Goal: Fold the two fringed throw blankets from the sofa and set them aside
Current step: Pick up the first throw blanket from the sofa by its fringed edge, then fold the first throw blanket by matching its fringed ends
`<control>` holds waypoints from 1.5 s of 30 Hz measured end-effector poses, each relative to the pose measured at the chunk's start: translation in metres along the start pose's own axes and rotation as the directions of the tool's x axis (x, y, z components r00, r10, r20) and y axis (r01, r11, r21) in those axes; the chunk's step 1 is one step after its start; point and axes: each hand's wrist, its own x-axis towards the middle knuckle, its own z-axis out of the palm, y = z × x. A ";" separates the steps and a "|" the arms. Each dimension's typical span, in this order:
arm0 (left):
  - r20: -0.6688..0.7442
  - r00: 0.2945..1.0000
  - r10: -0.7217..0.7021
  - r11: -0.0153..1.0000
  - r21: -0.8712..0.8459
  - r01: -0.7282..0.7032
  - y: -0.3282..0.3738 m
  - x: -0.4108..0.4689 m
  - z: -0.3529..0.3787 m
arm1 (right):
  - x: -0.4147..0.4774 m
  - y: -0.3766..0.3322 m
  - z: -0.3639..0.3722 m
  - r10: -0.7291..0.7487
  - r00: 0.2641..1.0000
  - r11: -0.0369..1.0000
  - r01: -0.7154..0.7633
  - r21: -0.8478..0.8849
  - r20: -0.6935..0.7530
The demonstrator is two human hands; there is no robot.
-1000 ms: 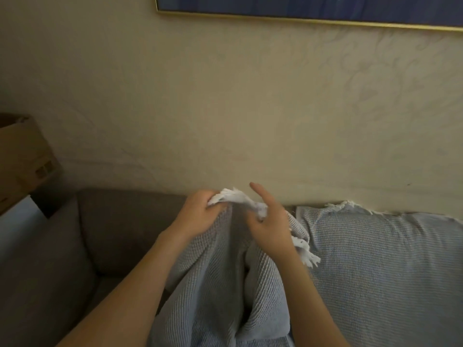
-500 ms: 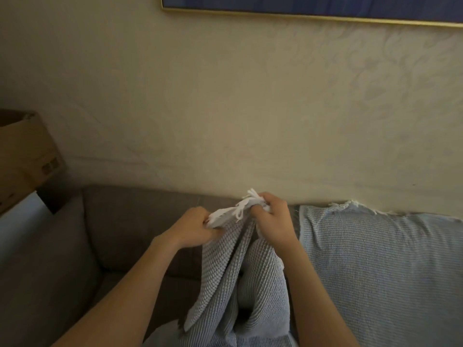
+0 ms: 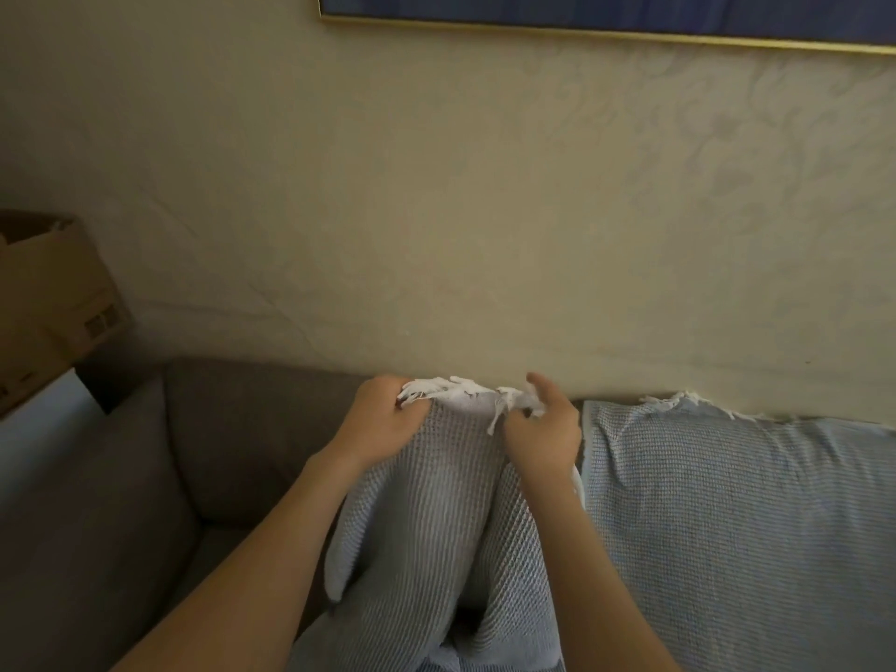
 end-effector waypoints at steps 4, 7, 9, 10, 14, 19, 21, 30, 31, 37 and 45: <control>0.043 0.998 0.052 0.996 0.067 -0.055 0.011 0.003 -0.001 | -0.011 -0.013 0.000 -0.276 0.898 0.958 0.284 0.030 0.343; 0.068 0.994 0.085 0.991 0.094 -0.092 0.016 0.005 0.001 | -0.015 -0.017 0.006 -0.378 0.758 0.899 0.437 0.016 0.532; 0.108 0.992 0.071 0.994 0.070 -0.079 0.017 0.006 0.002 | -0.012 -0.015 0.012 -0.398 0.756 0.869 0.493 -0.052 0.519; 0.130 0.990 0.061 0.996 0.051 -0.069 0.016 0.006 0.001 | -0.008 -0.013 0.014 -0.389 0.768 0.861 0.500 -0.097 0.509; 0.207 0.976 0.070 0.997 0.024 -0.077 0.007 0.005 -0.004 | 0.005 -0.011 0.016 -0.348 0.795 0.822 0.513 -0.247 0.497; 0.197 0.980 0.016 0.992 0.119 -0.040 -0.007 0.007 -0.005 | 0.008 -0.013 0.017 -0.309 0.862 0.809 0.460 -0.365 0.402; 0.180 0.983 0.028 0.987 0.150 -0.055 -0.010 0.005 -0.006 | 0.009 -0.013 0.018 -0.290 0.885 0.805 0.432 -0.406 0.364; 0.150 0.984 0.092 0.989 0.100 -0.107 -0.006 0.009 -0.010 | 0.012 -0.015 0.017 -0.252 0.906 0.761 0.403 -0.509 0.341; 0.124 0.987 0.103 0.977 0.173 -0.124 -0.006 0.010 -0.010 | 0.013 -0.015 0.016 -0.244 0.905 0.756 0.402 -0.516 0.347; 0.125 0.987 0.102 0.836 0.528 -0.153 -0.003 0.011 -0.016 | 0.012 -0.011 0.016 -0.223 0.919 0.751 0.375 -0.544 0.325; 0.207 0.976 0.068 0.924 0.356 -0.140 -0.014 0.014 -0.016 | 0.019 -0.015 0.013 -0.111 0.989 0.833 0.146 -0.535 0.096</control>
